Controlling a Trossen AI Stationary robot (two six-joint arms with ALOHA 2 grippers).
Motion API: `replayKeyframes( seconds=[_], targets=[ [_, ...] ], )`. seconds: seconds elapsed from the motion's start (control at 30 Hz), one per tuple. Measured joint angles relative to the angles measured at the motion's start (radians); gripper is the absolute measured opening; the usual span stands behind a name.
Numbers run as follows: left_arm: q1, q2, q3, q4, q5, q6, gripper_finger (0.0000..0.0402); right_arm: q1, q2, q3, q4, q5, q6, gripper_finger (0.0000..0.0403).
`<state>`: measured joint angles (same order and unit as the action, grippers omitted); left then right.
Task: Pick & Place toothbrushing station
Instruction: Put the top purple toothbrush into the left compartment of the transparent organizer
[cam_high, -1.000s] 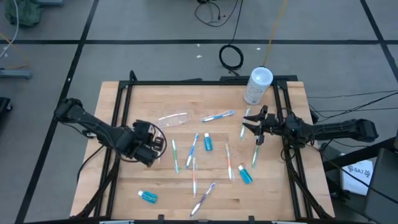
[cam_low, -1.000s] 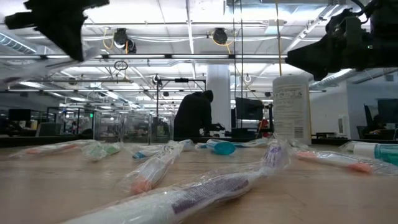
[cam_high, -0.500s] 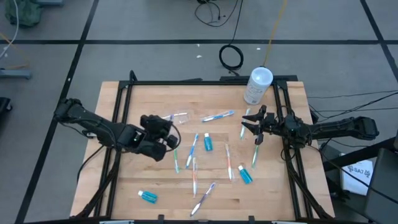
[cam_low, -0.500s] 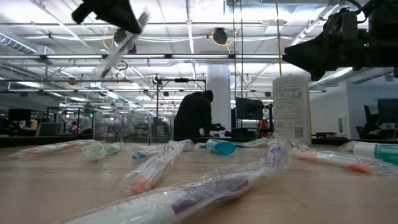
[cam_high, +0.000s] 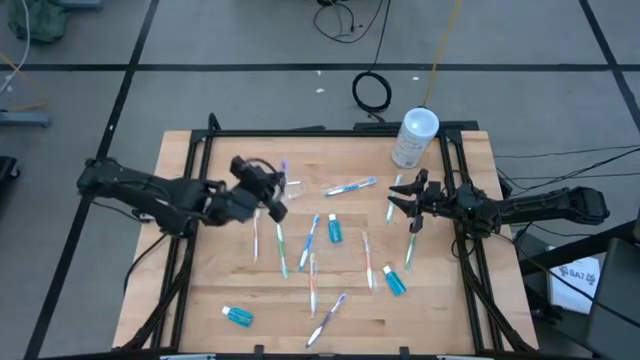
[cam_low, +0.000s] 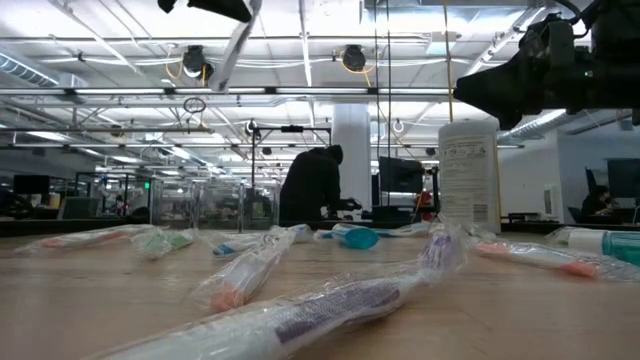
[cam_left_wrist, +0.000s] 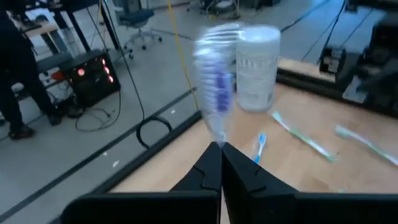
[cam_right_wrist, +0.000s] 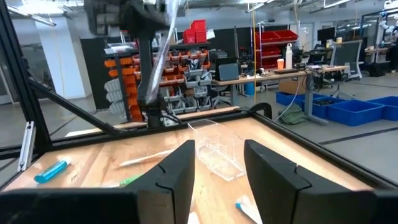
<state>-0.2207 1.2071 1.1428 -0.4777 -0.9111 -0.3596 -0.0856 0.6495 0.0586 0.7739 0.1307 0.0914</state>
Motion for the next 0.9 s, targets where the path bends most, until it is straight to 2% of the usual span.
replayKeyframes(
  seconds=[0.23, 0.47, 0.63, 0.8, 0.9],
  targets=[
    [0.033, -0.102, -0.052, -0.018, 0.018, 0.026, 0.0001, 0.000, 0.040, 0.000, 0.001, 0.003, 0.002, 0.0130],
    [0.061, -0.165, -0.212, -0.014, -0.016, -0.076, 0.0001, 0.000, 0.090, 0.000, 0.030, 0.004, 0.027, 0.0130],
    [0.083, -0.170, -0.327, 0.090, -0.106, -0.094, 0.0001, 0.000, 0.111, 0.000, 0.080, 0.004, 0.021, 0.0130],
    [0.091, -0.165, -0.453, 0.225, -0.278, -0.161, 0.0000, 0.000, 0.116, 0.000, 0.098, 0.007, -0.009, 0.0130],
    [0.107, -0.148, -0.525, 0.297, -0.326, -0.219, 0.0000, 0.000, 0.117, 0.000, 0.098, 0.007, -0.018, 0.0130]
  ],
)
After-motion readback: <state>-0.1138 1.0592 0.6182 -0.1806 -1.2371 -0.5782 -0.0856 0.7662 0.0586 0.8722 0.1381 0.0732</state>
